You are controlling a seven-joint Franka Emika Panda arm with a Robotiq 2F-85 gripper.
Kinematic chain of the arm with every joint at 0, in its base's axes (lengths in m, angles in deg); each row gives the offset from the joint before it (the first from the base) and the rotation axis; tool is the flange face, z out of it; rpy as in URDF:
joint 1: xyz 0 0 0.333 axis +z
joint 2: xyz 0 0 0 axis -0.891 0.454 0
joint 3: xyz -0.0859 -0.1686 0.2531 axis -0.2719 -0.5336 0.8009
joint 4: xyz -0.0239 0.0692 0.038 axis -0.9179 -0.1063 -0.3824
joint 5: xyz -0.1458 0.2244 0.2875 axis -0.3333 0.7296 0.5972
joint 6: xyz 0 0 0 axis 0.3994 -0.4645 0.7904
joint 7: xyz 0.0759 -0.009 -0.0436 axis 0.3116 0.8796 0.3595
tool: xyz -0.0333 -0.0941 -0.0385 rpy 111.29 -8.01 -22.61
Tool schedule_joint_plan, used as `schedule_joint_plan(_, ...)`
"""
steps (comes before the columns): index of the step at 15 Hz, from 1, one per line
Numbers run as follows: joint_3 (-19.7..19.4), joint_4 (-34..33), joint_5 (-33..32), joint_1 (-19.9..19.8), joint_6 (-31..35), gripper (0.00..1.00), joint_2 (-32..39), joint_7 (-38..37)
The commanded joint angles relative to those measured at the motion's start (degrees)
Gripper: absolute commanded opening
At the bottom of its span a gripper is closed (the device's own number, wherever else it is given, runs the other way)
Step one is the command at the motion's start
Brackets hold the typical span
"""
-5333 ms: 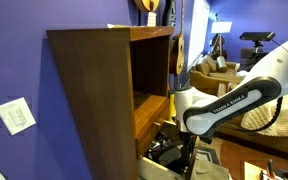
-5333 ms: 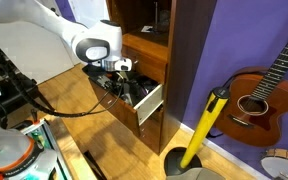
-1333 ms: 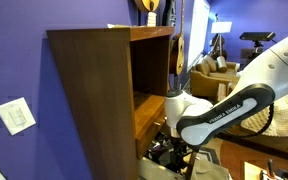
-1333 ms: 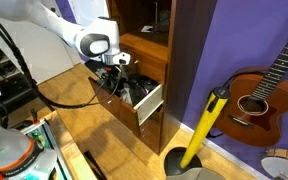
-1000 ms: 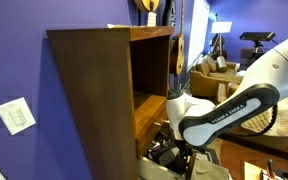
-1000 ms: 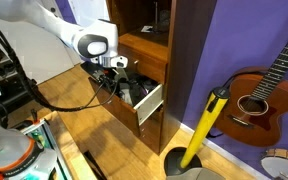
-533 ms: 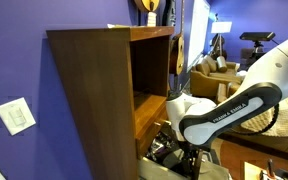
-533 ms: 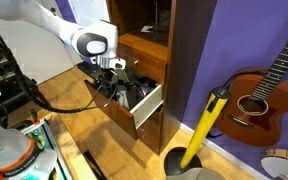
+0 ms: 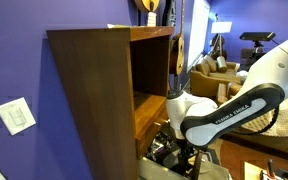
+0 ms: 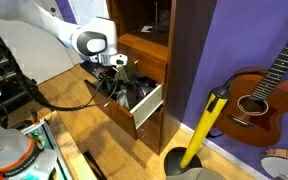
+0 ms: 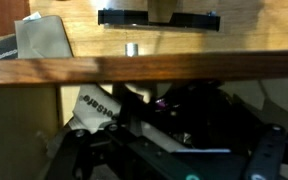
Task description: Open the drawer and take the book out
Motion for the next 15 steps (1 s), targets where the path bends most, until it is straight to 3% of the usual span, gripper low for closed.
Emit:
schedule_joint_plan(1, 0.68, 0.07, -3.19, 0.05, 6.88, 1.00, 1.27, -5.95)
schedule_joint_plan(10, 1.62, -3.38, -6.99, 1.65, 16.18, 1.00, 9.48, -12.97)
schedule_joint_plan(15, 1.28, -5.95, -8.58, 2.76, 14.73, 1.00, 13.09, -13.64)
